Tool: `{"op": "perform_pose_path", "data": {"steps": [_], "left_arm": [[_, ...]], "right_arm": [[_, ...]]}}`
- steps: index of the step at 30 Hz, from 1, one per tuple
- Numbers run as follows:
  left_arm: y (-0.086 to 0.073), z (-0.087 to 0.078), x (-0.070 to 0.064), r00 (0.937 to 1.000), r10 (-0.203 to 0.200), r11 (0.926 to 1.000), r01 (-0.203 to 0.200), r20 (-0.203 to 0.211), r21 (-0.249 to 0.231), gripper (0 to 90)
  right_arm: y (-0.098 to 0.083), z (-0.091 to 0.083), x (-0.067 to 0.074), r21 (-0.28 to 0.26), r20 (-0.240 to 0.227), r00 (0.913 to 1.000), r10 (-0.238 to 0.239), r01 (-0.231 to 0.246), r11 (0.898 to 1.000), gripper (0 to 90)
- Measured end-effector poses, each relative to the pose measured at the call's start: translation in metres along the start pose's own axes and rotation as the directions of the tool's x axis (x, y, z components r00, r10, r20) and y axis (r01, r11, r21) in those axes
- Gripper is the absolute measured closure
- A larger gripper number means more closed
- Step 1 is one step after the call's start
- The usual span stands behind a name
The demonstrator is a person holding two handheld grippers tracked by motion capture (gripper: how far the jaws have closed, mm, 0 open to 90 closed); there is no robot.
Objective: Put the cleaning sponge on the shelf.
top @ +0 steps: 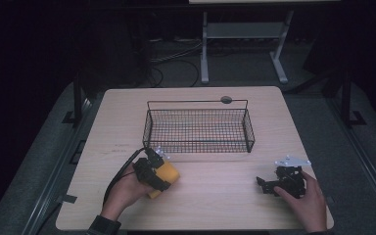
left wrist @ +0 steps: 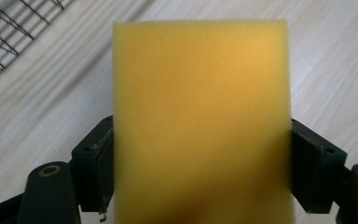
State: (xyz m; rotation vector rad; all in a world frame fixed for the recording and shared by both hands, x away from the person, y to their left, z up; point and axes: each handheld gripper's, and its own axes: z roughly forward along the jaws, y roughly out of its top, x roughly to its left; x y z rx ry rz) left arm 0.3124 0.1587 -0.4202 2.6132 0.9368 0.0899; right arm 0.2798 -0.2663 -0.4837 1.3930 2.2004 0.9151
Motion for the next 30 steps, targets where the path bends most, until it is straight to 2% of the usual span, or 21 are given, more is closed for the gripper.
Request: {"op": "perform_pose_path", "data": {"steps": [30], "left_arm": [[0.036, -0.033, 0.005, 0.9994, 0.035, 0.9978, -0.034, 0.007, -0.056, 22.6]], "right_arm": [[0.0, 0.0, 0.0, 0.0, -0.001, 1.0, 0.0, 0.0, 1.0, 0.0]]}}
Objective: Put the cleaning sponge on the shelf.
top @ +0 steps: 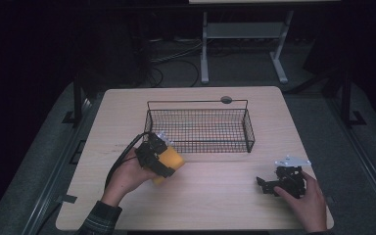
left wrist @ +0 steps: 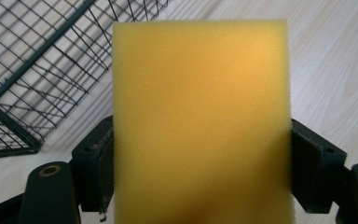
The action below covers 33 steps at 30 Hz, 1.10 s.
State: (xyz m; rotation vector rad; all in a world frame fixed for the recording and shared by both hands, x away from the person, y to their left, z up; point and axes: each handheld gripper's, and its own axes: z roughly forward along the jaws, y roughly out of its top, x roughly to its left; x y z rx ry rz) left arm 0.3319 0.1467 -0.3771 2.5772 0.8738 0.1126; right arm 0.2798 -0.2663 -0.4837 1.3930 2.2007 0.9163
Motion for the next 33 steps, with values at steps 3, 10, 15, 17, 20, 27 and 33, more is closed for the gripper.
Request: {"op": "perform_pose_path", "data": {"steps": [3, 10, 15, 17, 20, 27, 33], "left_arm": [[0.005, -0.004, 0.002, 1.0, 0.009, 0.9999, -0.009, -0.004, -0.009, 22.6], [0.015, -0.012, 0.006, 0.9999, 0.011, 0.9996, -0.011, -0.004, -0.026, 22.6], [0.022, -0.015, 0.009, 0.9999, 0.009, 0.9992, -0.01, -0.007, -0.038, 22.6], [0.024, -0.016, 0.011, 0.9999, 0.009, 0.9991, -0.009, -0.007, -0.041, 22.6], [0.03, -0.018, 0.014, 0.9999, 0.01, 0.9988, -0.011, -0.01, -0.049, 22.6], [0.042, -0.02, 0.021, 1.0, 0.004, 0.9977, -0.005, -0.008, -0.067, 22.6], [0.054, -0.021, 0.028, 0.9999, 0.012, 0.997, -0.012, -0.01, -0.076, 22.6]], "right_arm": [[0.0, 0.0, 0.0, 0.0, -0.002, 1.0, 0.001, -0.001, 1.0, 0.0], [0.0, 0.0, 0.0, -0.001, -0.001, 1.0, -0.002, 0.002, 1.0, 0.0], [0.0, 0.0, 0.0, -0.001, 0.001, 1.0, -0.001, 0.001, 1.0, 0.0], [0.0, 0.0, 0.0, -0.002, 0.0, 1.0, 0.001, -0.001, 1.0, 0.0], [0.0, 0.0, 0.0, -0.002, -0.001, 1.0, 0.002, -0.002, 1.0, 0.0], [0.0, 0.0, 0.0, 0.0, 0.0, 1.0, -0.001, 0.001, 1.0, 0.0], [0.0, 0.0, 0.0, -0.001, 0.0, 1.0, -0.001, 0.001, 1.0, 0.0]]}}
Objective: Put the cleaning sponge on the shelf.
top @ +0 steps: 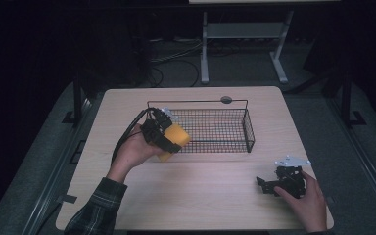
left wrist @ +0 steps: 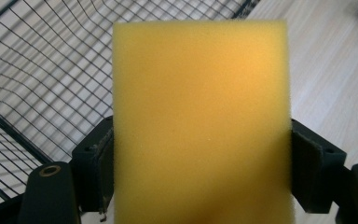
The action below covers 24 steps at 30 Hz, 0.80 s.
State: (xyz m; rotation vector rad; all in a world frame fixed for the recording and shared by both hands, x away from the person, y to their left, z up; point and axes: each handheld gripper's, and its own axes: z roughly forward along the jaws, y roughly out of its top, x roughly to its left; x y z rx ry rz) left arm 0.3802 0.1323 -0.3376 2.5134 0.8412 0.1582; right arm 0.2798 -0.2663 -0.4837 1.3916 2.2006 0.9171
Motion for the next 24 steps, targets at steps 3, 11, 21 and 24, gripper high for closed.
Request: {"op": "perform_pose_path", "data": {"steps": [3, 11, 21, 24], "left_arm": [[0.005, 0.001, 0.003, 1.0, -0.005, 1.0, 0.005, -0.004, -0.005, 22.6], [0.016, 0.003, 0.013, 0.9998, -0.01, 0.9997, 0.01, -0.016, -0.022, 22.6], [0.025, 0.005, 0.028, 0.9987, -0.027, 0.9992, 0.026, -0.043, -0.031, 22.6], [0.026, 0.006, 0.034, 0.9978, -0.037, 0.9988, 0.035, -0.055, -0.033, 22.6]], "right_arm": [[0.0, 0.0, 0.0, 0.0, 0.002, 1.0, 0.0, 0.0, 1.0, 0.0], [0.0, 0.0, 0.0, 0.001, -0.001, 1.0, 0.002, -0.002, 1.0, 0.0], [0.0, 0.0, 0.0, 0.001, 0.001, 1.0, 0.001, -0.001, 1.0, 0.0], [0.0, 0.0, 0.0, 0.001, 0.001, 1.0, 0.002, -0.002, 1.0, 0.0]]}}
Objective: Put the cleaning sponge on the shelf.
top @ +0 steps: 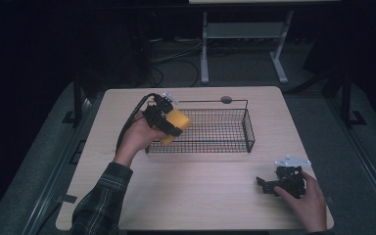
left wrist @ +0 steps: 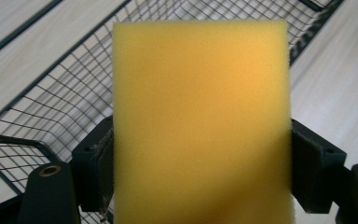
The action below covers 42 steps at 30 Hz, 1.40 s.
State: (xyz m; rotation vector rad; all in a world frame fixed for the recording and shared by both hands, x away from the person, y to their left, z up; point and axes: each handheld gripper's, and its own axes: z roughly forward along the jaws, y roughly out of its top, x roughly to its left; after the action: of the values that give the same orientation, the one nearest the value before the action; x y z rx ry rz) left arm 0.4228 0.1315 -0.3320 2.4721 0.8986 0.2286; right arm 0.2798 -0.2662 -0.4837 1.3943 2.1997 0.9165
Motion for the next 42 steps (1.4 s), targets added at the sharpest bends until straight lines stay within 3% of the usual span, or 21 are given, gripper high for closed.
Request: {"op": "perform_pose_path", "data": {"steps": [26, 42], "left_arm": [[0.003, 0.031, 0.037, 0.9946, -0.075, 0.9971, 0.076, -0.072, 0.009, 22.6], [-0.003, 0.061, 0.048, 0.9901, -0.119, 0.9892, 0.124, -0.075, 0.077, 22.5]], "right_arm": [[0.0, 0.0, 0.0, 0.0, 0.0, 1.0, 0.0, 0.0, 1.0, 0.0], [0.0, 0.0, 0.0, 0.0, 0.0, 1.0, 0.001, -0.001, 1.0, 0.0]]}}
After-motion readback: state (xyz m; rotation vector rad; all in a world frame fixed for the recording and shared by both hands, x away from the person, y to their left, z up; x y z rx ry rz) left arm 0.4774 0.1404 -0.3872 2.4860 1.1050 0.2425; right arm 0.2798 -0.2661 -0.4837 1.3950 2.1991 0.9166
